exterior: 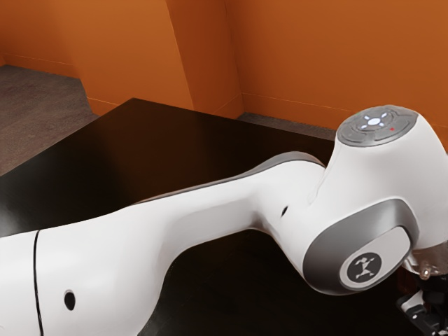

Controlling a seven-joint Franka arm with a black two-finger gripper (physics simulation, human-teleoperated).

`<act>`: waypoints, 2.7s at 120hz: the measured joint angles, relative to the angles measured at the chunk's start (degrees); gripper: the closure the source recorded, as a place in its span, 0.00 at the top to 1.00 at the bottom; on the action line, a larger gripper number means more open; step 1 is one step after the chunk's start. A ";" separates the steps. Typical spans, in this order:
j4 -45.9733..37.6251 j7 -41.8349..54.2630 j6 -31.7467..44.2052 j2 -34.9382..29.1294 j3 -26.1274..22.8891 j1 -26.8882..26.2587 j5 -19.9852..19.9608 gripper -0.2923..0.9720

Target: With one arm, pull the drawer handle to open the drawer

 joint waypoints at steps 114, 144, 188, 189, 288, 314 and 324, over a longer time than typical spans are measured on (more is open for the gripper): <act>-13.44 -1.25 3.72 -10.79 0.30 -3.01 0.82 0.50; -15.44 -2.92 4.09 -12.19 0.64 -4.17 1.10 0.50; -19.78 -5.83 4.70 -15.79 0.77 -5.90 2.33 0.50; -19.98 -5.89 4.76 -15.91 0.76 -5.94 2.34 0.50; -28.62 -12.82 8.20 -23.31 2.50 -11.41 6.91 0.50; -32.64 -14.66 8.52 -28.00 2.55 -12.52 8.53 0.50; -33.53 -15.23 8.57 -28.78 2.55 -12.27 8.88 0.50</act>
